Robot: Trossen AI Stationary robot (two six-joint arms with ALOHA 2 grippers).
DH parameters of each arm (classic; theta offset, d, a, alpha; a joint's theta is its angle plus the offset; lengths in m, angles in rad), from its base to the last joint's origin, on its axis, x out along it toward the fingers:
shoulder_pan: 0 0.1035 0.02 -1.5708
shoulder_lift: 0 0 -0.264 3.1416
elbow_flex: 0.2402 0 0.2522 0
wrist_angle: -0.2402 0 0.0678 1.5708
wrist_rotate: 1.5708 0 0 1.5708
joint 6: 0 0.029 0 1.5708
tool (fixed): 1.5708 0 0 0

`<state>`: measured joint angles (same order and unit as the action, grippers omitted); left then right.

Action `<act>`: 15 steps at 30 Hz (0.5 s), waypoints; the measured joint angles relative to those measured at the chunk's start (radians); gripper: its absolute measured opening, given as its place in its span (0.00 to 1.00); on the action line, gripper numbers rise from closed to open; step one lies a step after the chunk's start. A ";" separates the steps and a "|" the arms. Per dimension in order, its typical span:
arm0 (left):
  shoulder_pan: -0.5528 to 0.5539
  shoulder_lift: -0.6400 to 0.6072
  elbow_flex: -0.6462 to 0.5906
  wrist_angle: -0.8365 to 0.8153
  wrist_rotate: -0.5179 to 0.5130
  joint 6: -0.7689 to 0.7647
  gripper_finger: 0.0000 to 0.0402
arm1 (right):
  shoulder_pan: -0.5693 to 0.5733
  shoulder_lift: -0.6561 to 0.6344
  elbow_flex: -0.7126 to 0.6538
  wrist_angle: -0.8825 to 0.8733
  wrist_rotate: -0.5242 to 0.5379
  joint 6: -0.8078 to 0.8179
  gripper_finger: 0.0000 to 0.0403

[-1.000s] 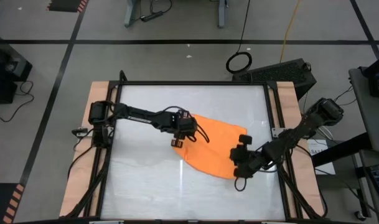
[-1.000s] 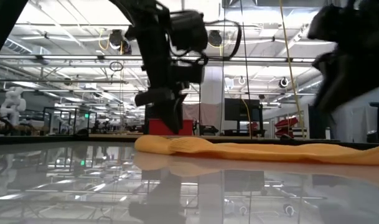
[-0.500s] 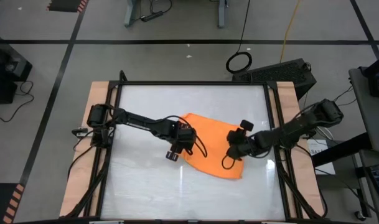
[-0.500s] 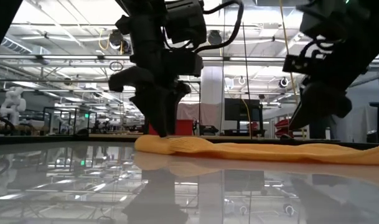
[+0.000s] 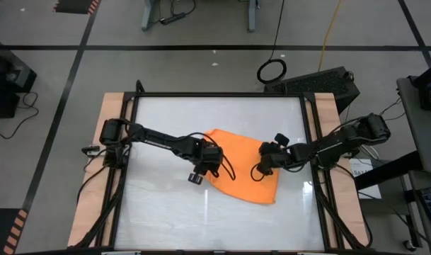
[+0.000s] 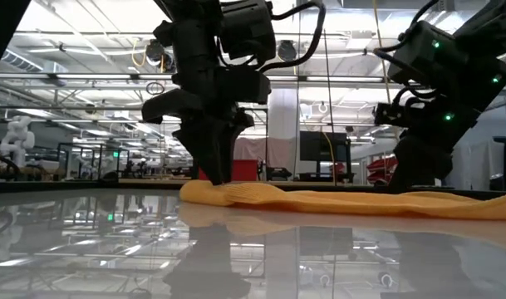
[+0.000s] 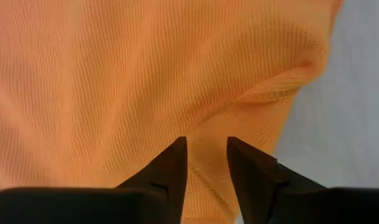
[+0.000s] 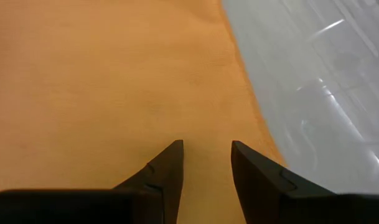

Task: Roll towel
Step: Fold the towel

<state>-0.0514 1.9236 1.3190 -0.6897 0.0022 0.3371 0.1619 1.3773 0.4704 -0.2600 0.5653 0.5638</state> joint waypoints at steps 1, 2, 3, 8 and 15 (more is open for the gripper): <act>0.001 0.000 -0.001 -0.006 0.000 0.002 0.27 | 0.000 0.000 -0.001 0.010 -0.004 -0.003 0.30; 0.001 0.000 -0.005 -0.006 0.003 0.005 0.27 | 0.000 0.000 -0.001 0.013 -0.005 -0.005 0.29; 0.001 0.000 -0.009 -0.008 0.011 0.006 0.26 | 0.000 0.000 -0.001 0.014 -0.005 -0.005 0.29; 0.005 0.019 -0.018 -0.004 0.022 -0.014 0.26 | 0.000 0.000 -0.002 0.014 -0.004 -0.007 0.25; 0.012 0.047 -0.018 0.002 0.019 -0.016 0.24 | -0.005 0.000 -0.003 0.016 -0.021 -0.018 0.18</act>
<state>-0.0395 1.9705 1.3006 -0.6878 0.0213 0.3209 0.1566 1.3773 0.4678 -0.2436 0.5445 0.5463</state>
